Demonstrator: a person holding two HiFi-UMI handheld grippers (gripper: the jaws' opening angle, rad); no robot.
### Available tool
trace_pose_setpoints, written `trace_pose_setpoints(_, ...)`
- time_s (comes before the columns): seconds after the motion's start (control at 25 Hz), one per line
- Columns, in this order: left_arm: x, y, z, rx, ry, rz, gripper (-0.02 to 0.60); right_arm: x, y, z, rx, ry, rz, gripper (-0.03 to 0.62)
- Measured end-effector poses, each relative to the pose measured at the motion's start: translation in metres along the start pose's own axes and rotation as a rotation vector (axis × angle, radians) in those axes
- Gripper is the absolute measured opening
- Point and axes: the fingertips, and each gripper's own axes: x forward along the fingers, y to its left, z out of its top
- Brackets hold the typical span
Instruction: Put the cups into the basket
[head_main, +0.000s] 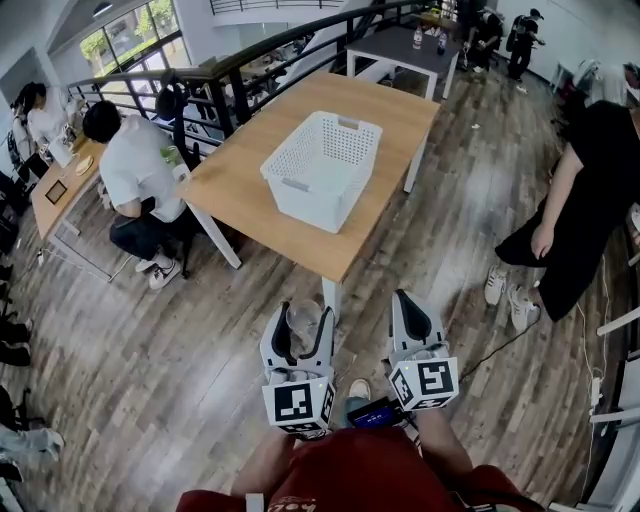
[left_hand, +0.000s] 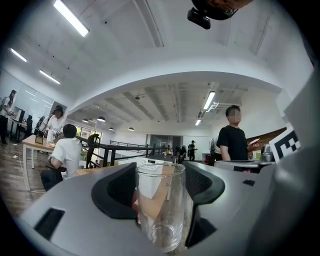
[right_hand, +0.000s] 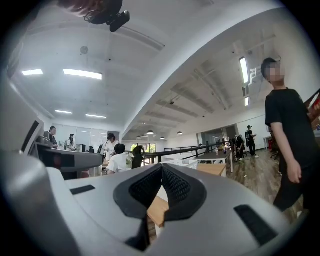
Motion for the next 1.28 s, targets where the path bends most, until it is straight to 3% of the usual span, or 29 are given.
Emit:
trace_pose_setpoints(0.64,0.112,-0.017,0.013,0.003,-0.021,0.062,0.291,0.08,-0.092,0.008,0.034,-0.019,0.037,0.009)
trace_pose_setpoints(1.04,0.149,-0.008,0.011,-0.013,-0.019,0.095,0.291,0.124,-0.102,0.009,0.031,-0.025,0.092,0.009)
trace_pose_setpoints(1.28,0.179,0.015,0.012,-0.009,-0.034,0.071,0.291,0.166,-0.1,0.007,0.015,-0.033,0.086,0.009)
